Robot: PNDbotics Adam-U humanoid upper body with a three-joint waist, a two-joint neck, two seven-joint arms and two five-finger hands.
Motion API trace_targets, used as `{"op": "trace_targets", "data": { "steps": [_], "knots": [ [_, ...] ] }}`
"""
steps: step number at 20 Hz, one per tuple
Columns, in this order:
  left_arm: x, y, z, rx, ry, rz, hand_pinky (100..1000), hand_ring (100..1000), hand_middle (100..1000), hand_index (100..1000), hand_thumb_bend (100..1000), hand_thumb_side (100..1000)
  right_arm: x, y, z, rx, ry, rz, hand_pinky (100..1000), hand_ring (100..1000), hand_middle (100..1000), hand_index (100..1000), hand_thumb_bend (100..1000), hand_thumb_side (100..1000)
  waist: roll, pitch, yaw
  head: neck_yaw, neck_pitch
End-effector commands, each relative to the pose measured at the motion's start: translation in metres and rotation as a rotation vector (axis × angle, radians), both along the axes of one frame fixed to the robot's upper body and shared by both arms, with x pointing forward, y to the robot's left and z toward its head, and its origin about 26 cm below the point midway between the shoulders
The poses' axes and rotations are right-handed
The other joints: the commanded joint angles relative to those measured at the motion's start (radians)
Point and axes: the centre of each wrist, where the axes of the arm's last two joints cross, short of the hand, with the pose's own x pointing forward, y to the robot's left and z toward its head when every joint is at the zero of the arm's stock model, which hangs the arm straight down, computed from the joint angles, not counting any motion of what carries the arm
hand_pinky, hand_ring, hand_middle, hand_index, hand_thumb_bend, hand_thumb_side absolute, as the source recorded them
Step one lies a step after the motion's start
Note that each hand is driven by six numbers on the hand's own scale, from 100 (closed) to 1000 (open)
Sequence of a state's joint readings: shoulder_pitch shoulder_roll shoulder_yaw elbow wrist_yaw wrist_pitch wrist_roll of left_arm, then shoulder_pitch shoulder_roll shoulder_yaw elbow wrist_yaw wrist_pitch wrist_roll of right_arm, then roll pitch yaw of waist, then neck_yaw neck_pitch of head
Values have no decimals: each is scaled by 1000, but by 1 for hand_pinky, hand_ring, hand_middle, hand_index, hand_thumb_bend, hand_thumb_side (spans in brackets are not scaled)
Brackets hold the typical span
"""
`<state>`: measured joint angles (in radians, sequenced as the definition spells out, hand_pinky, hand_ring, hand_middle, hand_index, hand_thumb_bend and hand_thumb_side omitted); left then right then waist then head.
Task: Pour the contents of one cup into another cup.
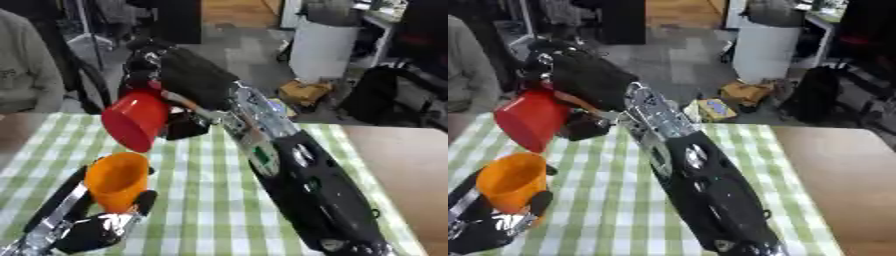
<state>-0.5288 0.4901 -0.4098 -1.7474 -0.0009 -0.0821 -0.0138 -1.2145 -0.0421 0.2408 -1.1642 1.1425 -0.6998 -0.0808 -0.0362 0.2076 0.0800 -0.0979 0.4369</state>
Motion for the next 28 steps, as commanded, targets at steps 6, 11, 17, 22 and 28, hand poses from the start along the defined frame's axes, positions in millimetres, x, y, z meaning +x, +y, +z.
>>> {"op": "trace_targets", "data": {
  "steps": [6, 11, 17, 22, 28],
  "knots": [
    [13, 8, -16, 60, -64, 49, 480, 479, 511, 735, 106, 658, -3, -5, 17, 27, -46, -2, 865, 639, 234, 583, 100, 100, 5, -19, -3, 1, -15],
    [28, 19, -43, 122, -113, 106, 492, 516, 538, 748, 234, 652, -3, -6, 17, 34, -42, -1, 864, 637, 234, 582, 100, 100, 4, -19, -3, 0, -15],
    [42, 35, -69, 184, -180, 195, 524, 593, 614, 789, 486, 655, -2, -8, 16, 36, -36, -4, 863, 634, 232, 579, 100, 100, 4, -18, -4, -1, -18],
    [47, 45, -88, 210, -193, 250, 570, 701, 754, 860, 758, 705, -1, -9, 15, 36, -31, -6, 863, 631, 232, 578, 100, 100, 3, -18, -4, 0, -19],
    [47, 54, -100, 212, -180, 283, 601, 744, 828, 923, 953, 836, 1, -12, 13, 51, -12, -16, 858, 617, 216, 574, 100, 100, 4, -17, -4, -2, -20]
  ]
}}
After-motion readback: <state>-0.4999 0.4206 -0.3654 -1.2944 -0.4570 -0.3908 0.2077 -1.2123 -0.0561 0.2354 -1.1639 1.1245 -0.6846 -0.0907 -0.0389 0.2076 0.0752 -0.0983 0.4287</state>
